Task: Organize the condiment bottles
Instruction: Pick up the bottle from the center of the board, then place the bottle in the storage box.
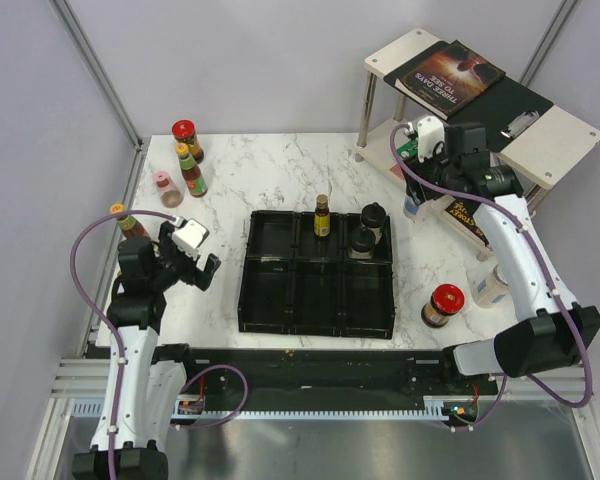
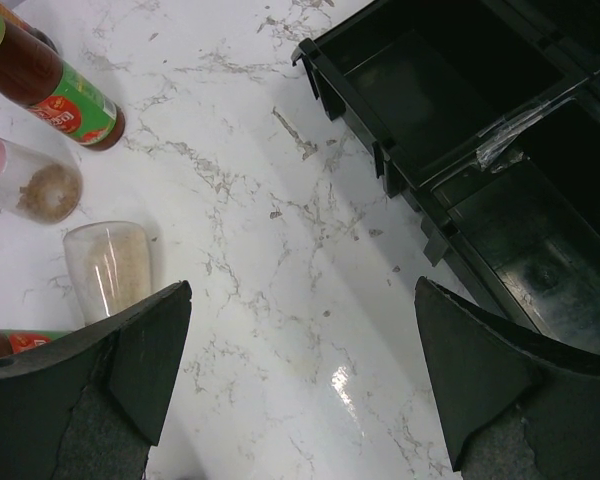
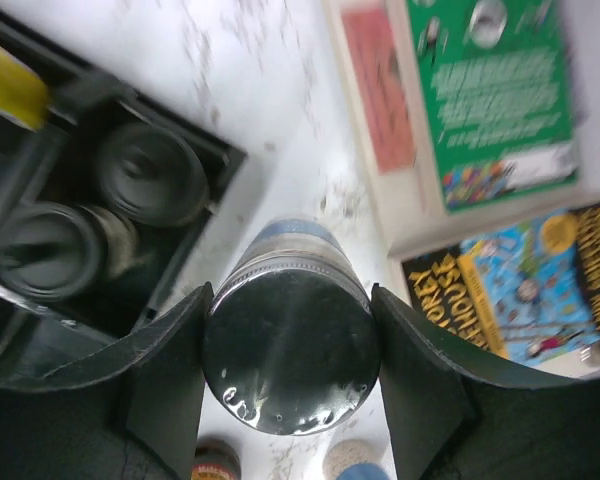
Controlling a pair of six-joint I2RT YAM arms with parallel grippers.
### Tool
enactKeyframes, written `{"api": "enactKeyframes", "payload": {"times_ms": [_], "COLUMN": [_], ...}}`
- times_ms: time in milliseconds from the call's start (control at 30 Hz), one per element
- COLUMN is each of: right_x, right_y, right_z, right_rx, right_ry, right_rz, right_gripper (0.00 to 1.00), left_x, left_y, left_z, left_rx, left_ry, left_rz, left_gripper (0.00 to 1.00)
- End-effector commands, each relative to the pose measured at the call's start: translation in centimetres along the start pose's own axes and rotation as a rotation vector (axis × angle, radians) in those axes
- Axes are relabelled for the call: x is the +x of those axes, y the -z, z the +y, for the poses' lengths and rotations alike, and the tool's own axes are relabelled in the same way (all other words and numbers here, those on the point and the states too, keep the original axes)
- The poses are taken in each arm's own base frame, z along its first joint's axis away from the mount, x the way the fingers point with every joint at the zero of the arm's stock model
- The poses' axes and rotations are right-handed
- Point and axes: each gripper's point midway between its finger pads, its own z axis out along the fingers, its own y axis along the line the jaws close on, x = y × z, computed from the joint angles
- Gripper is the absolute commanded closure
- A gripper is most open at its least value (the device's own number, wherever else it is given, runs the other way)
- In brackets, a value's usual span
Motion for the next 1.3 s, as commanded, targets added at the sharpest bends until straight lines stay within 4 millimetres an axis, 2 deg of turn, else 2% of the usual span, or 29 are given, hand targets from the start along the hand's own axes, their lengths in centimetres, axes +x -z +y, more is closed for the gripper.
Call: {"api": "enactKeyframes", "payload": {"times_ms": [0, 33, 67, 100, 133, 200, 233, 267, 300, 367, 400, 433, 467, 500, 533, 600, 667, 700, 767, 933, 1100, 1267], "right_x": [-8.3, -9.0, -10.6, -11.2, -12.9, -13.9, -15.2, -15.7, -16.2, -17.9, -18.1, -19.1, -19.5, -19.6, -20.3, -20.4, -20.7, -20.6, -20.8, -19.3, -16.6, -15.7], "right_y": [6.7, 7.0, 8.0, 7.8, 8.9, 8.6, 9.4, 9.4, 8.7, 9.4, 8.2, 8.8, 8.6, 7.5, 7.9, 6.6, 6.7, 5.5, 5.3, 1.7, -2.6, -6.3], "right_z": [1.1, 1.5, 2.3, 2.9, 4.0, 5.3, 6.9, 7.6, 8.4, 10.6, 11.5, 13.1, 14.0, 15.1, 16.7, 19.0, 21.6, 22.5, 24.6, 29.0, 32.2, 32.8], "right_rx": [0.022, 0.012, -0.007, -0.030, -0.078, -0.146, -0.209, -0.232, -0.254, -0.295, -0.317, -0.345, -0.365, -0.389, -0.424, -0.471, -0.516, -0.521, -0.549, -0.602, -0.634, -0.594], "right_ry": [0.074, 0.081, 0.099, 0.106, 0.122, 0.136, 0.160, 0.176, 0.188, 0.228, 0.242, 0.268, 0.279, 0.287, 0.307, 0.329, 0.357, 0.371, 0.399, 0.443, 0.468, 0.479], "right_rz": [-0.256, -0.271, -0.313, -0.318, -0.367, -0.373, -0.414, -0.425, -0.420, -0.454, -0.437, -0.464, -0.467, -0.453, -0.472, -0.457, -0.465, -0.447, -0.457, -0.398, -0.320, -0.297], "right_gripper": [1.00, 1.00, 1.00, 1.00, 1.00, 1.00, 1.00, 1.00, 1.00, 1.00, 1.00, 1.00, 1.00, 1.00, 1.00, 1.00, 1.00, 1.00, 1.00, 1.00, 1.00, 1.00], "left_x": [-0.2, -0.2, -0.2, -0.2, -0.2, -0.1, -0.1, -0.1, 0.0, 0.1, 0.2, 0.3, 0.3, 0.4, 0.4, 0.5, 0.5, 0.5, 0.6, 0.9, 1.0, 1.0], "left_y": [-0.1, -0.1, 0.0, 0.0, 0.0, 0.0, -0.1, -0.1, -0.1, -0.1, -0.1, -0.1, -0.1, -0.2, -0.1, -0.2, -0.2, -0.1, -0.2, -0.3, -0.4, -0.4], "left_z": [-0.1, -0.1, -0.1, -0.1, -0.1, 0.0, 0.1, 0.1, 0.2, 0.4, 0.5, 0.6, 0.7, 0.7, 0.8, 0.9, 0.8, 0.8, 0.8, 0.9, 1.0, 1.0], "left_rx": [0.011, 0.013, 0.010, 0.009, 0.008, 0.006, 0.005, 0.004, 0.002, -0.007, -0.007, -0.013, -0.015, -0.016, -0.020, -0.020, -0.016, -0.015, -0.014, -0.013, -0.015, -0.011], "left_ry": [-0.004, -0.003, -0.001, -0.004, -0.002, 0.001, 0.001, 0.003, 0.007, 0.010, 0.016, 0.018, 0.019, 0.023, 0.025, 0.027, 0.028, 0.030, 0.033, 0.040, 0.040, 0.043], "left_rz": [-0.020, -0.019, -0.019, -0.021, -0.019, -0.017, -0.016, -0.015, -0.011, -0.006, -0.001, 0.003, 0.003, 0.007, 0.006, 0.007, 0.007, 0.006, 0.010, 0.019, 0.022, 0.021], "left_gripper": [0.01, 0.01, 0.00, 0.01, 0.01, 0.01, 0.00, 0.00, 0.01, 0.01, 0.01, 0.01, 0.01, 0.01, 0.01, 0.00, 0.01, 0.01, 0.00, 0.01, 0.01, 0.00]}}
